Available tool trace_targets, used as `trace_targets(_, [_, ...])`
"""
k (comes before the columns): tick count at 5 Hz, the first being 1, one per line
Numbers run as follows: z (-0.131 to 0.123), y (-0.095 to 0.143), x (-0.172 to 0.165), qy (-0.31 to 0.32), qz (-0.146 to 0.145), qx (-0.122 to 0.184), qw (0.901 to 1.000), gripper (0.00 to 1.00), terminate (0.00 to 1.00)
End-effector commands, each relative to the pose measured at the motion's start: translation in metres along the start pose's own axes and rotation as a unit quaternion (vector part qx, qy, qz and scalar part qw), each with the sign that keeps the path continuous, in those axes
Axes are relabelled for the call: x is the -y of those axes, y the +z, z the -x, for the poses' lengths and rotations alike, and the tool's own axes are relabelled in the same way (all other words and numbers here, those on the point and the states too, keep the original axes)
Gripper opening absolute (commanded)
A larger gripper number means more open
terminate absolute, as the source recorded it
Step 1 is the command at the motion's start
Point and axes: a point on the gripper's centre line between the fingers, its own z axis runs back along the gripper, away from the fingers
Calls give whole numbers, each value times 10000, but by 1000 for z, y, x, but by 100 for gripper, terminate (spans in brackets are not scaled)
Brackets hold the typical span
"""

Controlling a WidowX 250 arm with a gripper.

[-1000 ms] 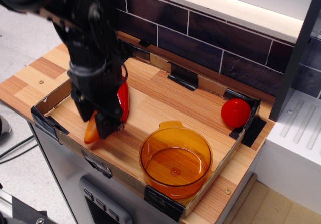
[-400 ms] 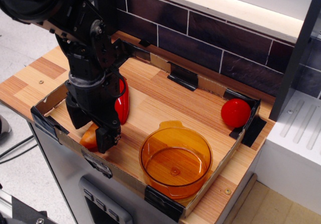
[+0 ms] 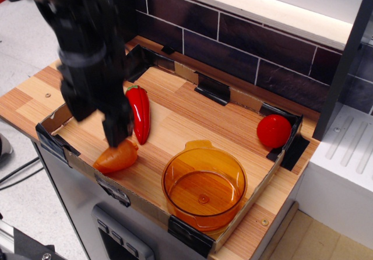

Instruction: Take carrot out of pot

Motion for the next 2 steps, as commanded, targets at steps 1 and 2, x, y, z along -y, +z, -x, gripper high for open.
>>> trace_targets(1, [2,50,-16,243,-95,633,9977,100,0])
trace_targets(2, [2,50,-16,243,-95,633,9977,100,100])
